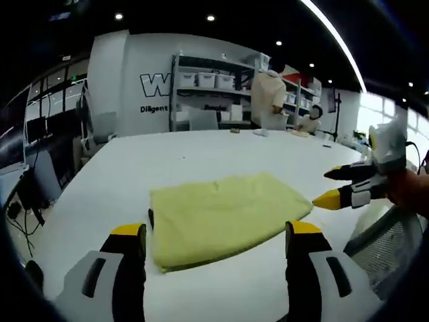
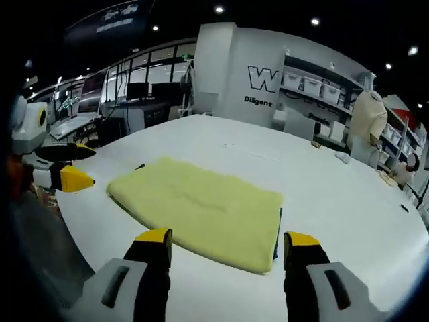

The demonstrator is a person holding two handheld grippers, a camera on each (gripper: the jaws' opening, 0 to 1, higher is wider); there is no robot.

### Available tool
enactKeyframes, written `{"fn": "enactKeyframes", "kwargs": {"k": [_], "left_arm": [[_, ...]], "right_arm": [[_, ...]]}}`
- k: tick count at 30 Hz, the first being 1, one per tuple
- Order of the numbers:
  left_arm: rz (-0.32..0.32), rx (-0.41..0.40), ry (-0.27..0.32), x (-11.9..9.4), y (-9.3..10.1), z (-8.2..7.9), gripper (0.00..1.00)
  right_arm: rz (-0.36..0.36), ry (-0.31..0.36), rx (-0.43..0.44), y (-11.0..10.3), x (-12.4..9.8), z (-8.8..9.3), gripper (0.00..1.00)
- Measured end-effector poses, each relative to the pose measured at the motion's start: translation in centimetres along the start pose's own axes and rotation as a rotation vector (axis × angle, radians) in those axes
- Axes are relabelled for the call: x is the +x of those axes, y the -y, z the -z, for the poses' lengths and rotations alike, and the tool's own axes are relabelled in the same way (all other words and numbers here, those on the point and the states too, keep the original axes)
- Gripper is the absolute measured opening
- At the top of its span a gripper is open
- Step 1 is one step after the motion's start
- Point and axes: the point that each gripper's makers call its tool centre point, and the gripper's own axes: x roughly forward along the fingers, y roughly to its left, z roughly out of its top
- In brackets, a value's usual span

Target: Fold the garment on the visible template until the final outline fits inside the template.

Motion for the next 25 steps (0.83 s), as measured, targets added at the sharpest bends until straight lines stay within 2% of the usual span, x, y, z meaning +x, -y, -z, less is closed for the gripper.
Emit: {"fn": "enactKeyframes", "kwargs": {"k": [1, 2, 4, 6, 8, 11, 14, 25], "left_arm": [[0.004, -0.001, -0.011, 0.2, 0.1, 0.3, 0.91], [0.004, 0.001, -0.07, 0.2, 0.1, 1.3, 0.9], [0.003, -0.002, -0.052, 0.4, 0.1, 1.0, 0.94], [0.001, -0.046, -0.037, 0.6, 0.1, 0.8, 0.99], [0.002, -0.051, -0.086, 0.8, 0.1, 1.8, 0.99], [0.009, -0.06, -0.08, 0.9, 0.3, 1.7, 0.99], [0.014, -0.074, -0.098, 1.0, 0.5, 2.0, 0.99], [0.006, -0.067, -0.092, 1.3, 0.1, 1.8, 0.99]], "right_arm": [[-0.005, 0.002, 0.011, -0.1, 0.1, 0.0, 0.81], [-0.007, -0.013, 0.013, -0.3, 0.1, 0.3, 0.79], [-0.011, -0.028, 0.012, -0.4, 0.3, 0.7, 0.82], [-0.018, -0.038, 0.041, -0.5, 0.4, 0.9, 0.88], [-0.011, -0.048, 0.055, -0.3, 0.4, 1.2, 0.88], [-0.003, -0.033, 0.088, -0.1, 0.5, 0.9, 0.99], [-0.014, -0.067, 0.092, -0.4, 0.6, 1.7, 0.99], [-0.015, -0.07, 0.082, -0.5, 1.0, 1.6, 0.99]]}}
